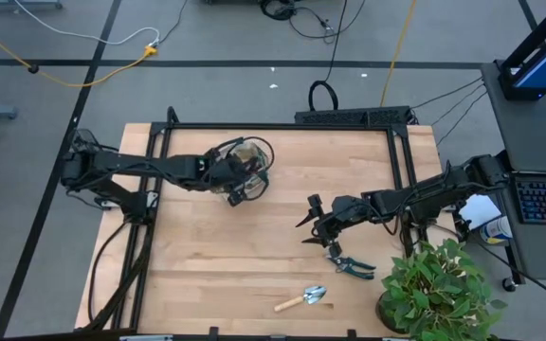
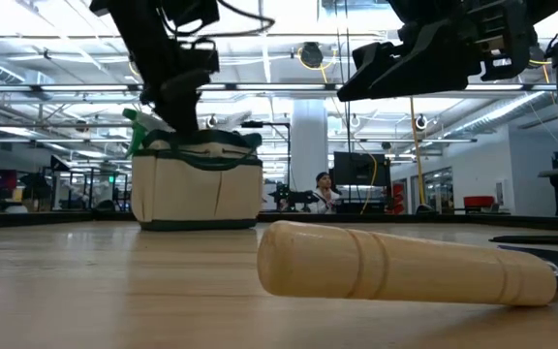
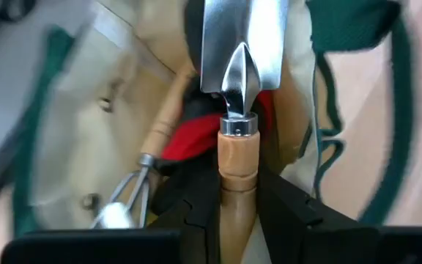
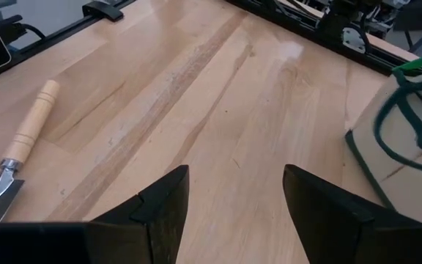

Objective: Pick & Place Garden tools in Gardening bag
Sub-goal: Put the left trowel into the gardening bag

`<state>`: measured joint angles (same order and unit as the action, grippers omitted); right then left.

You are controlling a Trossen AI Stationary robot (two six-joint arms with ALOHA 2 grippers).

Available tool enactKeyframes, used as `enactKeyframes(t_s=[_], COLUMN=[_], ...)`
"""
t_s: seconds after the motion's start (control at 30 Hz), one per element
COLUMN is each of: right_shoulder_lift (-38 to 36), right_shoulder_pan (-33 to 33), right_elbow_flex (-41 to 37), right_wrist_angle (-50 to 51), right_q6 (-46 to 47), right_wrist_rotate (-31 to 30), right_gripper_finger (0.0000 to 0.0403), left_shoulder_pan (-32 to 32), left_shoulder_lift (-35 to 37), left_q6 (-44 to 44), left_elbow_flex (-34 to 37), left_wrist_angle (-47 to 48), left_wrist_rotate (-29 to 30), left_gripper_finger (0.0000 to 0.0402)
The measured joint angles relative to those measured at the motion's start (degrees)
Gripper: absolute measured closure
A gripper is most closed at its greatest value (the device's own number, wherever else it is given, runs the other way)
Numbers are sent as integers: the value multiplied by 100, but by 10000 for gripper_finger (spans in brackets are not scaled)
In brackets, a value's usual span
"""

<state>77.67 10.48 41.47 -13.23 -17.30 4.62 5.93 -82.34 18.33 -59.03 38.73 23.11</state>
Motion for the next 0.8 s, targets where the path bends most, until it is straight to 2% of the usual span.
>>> enactKeyframes(t_s=[0.2,0.43,0.8], right_shoulder_lift=[0,0,0], right_shoulder_pan=[0,-91,-152], right_elbow_flex=[0,0,0], right_wrist_angle=[18,84,162], right_q6=[-27,-52,-55], right_wrist_rotate=[-4,-6,9], right_gripper_finger=[190,190,190], left_shoulder_pan=[55,90,230], left_shoulder_lift=[-116,-108,-3], left_q6=[-232,-528,-1081], left_elbow_flex=[-2,1,-212], left_wrist_angle=[69,98,192], left_wrist_rotate=[-196,-163,-221], left_gripper_finger=[318,310,183])
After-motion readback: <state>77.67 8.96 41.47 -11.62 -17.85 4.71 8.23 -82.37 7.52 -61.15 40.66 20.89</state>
